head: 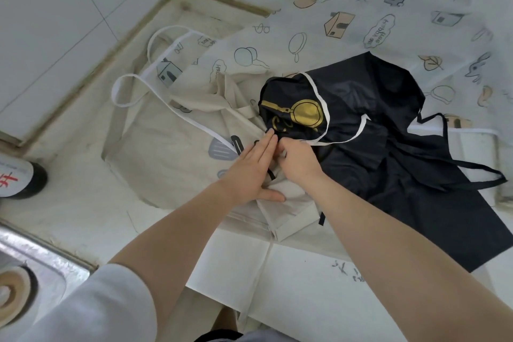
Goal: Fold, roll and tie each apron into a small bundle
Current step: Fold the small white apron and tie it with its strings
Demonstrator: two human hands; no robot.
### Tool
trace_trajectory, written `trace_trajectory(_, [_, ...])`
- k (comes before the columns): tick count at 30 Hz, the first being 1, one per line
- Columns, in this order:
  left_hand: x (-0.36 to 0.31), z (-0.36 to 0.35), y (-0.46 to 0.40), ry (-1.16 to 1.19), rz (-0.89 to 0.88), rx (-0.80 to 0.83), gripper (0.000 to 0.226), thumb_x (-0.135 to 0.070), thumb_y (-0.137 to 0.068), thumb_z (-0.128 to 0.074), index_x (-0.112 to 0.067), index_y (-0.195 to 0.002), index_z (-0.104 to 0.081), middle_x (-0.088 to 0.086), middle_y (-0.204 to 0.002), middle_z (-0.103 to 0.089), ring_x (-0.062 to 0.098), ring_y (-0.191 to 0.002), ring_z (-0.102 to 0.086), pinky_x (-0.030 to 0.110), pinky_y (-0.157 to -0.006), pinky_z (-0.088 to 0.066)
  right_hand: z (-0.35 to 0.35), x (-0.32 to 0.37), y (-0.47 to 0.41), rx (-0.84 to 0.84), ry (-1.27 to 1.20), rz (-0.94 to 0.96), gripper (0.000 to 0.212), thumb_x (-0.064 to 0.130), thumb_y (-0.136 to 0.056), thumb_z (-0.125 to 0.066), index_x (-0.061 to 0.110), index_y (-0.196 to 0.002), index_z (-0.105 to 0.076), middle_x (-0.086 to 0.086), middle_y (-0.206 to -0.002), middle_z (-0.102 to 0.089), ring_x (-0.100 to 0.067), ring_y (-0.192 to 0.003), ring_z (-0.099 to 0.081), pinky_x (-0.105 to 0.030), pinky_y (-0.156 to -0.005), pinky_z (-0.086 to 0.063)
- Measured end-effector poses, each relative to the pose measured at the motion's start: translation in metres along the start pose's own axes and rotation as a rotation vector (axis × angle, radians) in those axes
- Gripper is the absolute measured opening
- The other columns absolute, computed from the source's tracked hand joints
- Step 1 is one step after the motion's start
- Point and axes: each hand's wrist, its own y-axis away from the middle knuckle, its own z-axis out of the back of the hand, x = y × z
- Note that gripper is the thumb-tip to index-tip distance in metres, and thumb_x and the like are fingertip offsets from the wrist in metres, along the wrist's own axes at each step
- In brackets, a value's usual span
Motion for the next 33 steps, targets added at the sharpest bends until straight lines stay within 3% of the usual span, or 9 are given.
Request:
trace_trajectory(3, [0.001,-0.002,0.003,-0.172,0.000,-0.186,0.102,-0.069,-0.060,-0.067,-0.008,-0.137,-0.040,0.014,-0.147,-0.030,0.032,-0.139,-0.023,0.037,-0.112,-0.001,0.006,-0.006,-0.004,0.006,-0.174,-0.099,0.012,0.003,-0.087,-0.054,0.013,-0.086,-0.062,0.005,-0.079,-0.058,-0.015,-0.078,-0.053,-0.020,-0.061,-0.041])
trace_trajectory(5, [0.001,-0.002,0.003,-0.168,0.005,-0.178,0.080,-0.065,-0.063,-0.069,-0.011,-0.120,-0.053,0.010,-0.129,-0.042,0.031,-0.124,-0.036,0.035,-0.104,-0.016,0.011,-0.011,-0.003,0.036,-0.228,-0.086,0.014,0.001,-0.087,-0.054,0.014,-0.084,-0.058,0.009,-0.072,-0.052,-0.010,-0.068,-0.049,-0.015,-0.056,-0.036])
trace_trajectory(9, [0.000,-0.001,-0.002,-0.118,0.059,-0.016,0.069,-0.062,-0.069,-0.067,-0.021,-0.121,-0.047,0.004,-0.125,-0.035,0.023,-0.119,-0.033,0.032,-0.101,-0.026,0.027,-0.021,0.012,0.188,-0.080,0.131,0.020,-0.001,-0.091,-0.044,0.013,-0.100,-0.056,0.002,-0.066,-0.050,-0.007,-0.057,-0.042,-0.015,-0.054,-0.034])
trace_trajectory(14, [-0.003,-0.001,-0.008,-0.079,0.120,-0.001,0.076,-0.063,-0.067,-0.069,-0.023,-0.126,-0.044,0.002,-0.131,-0.033,0.022,-0.125,-0.029,0.031,-0.105,-0.023,0.045,-0.031,0.029,0.429,-0.122,0.040,0.012,0.029,-0.091,-0.057,0.021,-0.099,-0.051,-0.001,-0.095,-0.062,-0.013,-0.077,-0.055,-0.027,-0.070,-0.047])
trace_trajectory(17, [-0.009,-0.008,-0.006,-0.060,0.173,-0.043,0.077,-0.064,-0.068,-0.067,-0.021,-0.127,-0.044,0.004,-0.132,-0.032,0.024,-0.127,-0.028,0.031,-0.108,-0.021,0.035,-0.030,0.033,0.406,0.095,0.145,0.027,0.037,-0.089,-0.060,0.021,-0.109,-0.050,-0.004,-0.104,-0.055,-0.012,-0.079,-0.050,-0.024,-0.066,-0.040])
trace_trajectory(21, [-0.012,-0.011,0.003,0.050,0.172,-0.070,0.080,-0.073,-0.064,-0.054,-0.011,-0.115,-0.054,0.011,-0.128,-0.041,0.029,-0.120,-0.038,0.032,-0.102,-0.027,0.021,-0.030,0.039,0.363,0.177,0.206,0.031,0.034,-0.092,-0.056,0.016,-0.117,-0.055,-0.003,-0.104,-0.038,-0.024,-0.091,-0.053,-0.029,-0.082,-0.042])
trace_trajectory(27, [-0.008,-0.004,0.019,0.257,0.192,0.024,0.019,-0.017,-0.083,-0.069,0.001,-0.089,-0.066,0.020,-0.143,-0.038,0.024,-0.140,-0.027,0.013,-0.094,-0.022,0.018,-0.033,0.047,0.279,0.125,0.205,0.023,0.018,-0.094,-0.052,0.018,-0.113,-0.066,-0.007,-0.116,-0.045,-0.022,-0.104,-0.051,-0.027,-0.089,-0.039])
trace_trajectory(30, [-0.010,-0.007,0.018,0.172,0.174,-0.003,0.020,-0.020,-0.083,-0.069,-0.003,-0.092,-0.068,0.014,-0.149,-0.029,0.028,-0.142,-0.017,0.023,-0.109,-0.015,0.013,-0.031,0.053,0.238,0.185,0.144,0.030,0.009,-0.092,-0.049,0.016,-0.121,-0.049,-0.008,-0.119,-0.044,-0.028,-0.100,-0.051,-0.035,-0.084,-0.043])
trace_trajectory(33, [-0.020,-0.009,0.018,-0.036,0.236,-0.048,0.022,-0.033,-0.087,-0.062,-0.016,-0.100,-0.067,0.000,-0.143,-0.030,0.023,-0.136,-0.017,0.029,-0.106,-0.010,0.018,-0.029,0.052,0.226,0.064,-0.007,0.037,0.016,-0.091,-0.055,0.011,-0.121,-0.034,-0.005,-0.096,-0.051,-0.025,-0.088,-0.053,-0.033,-0.071,-0.040])
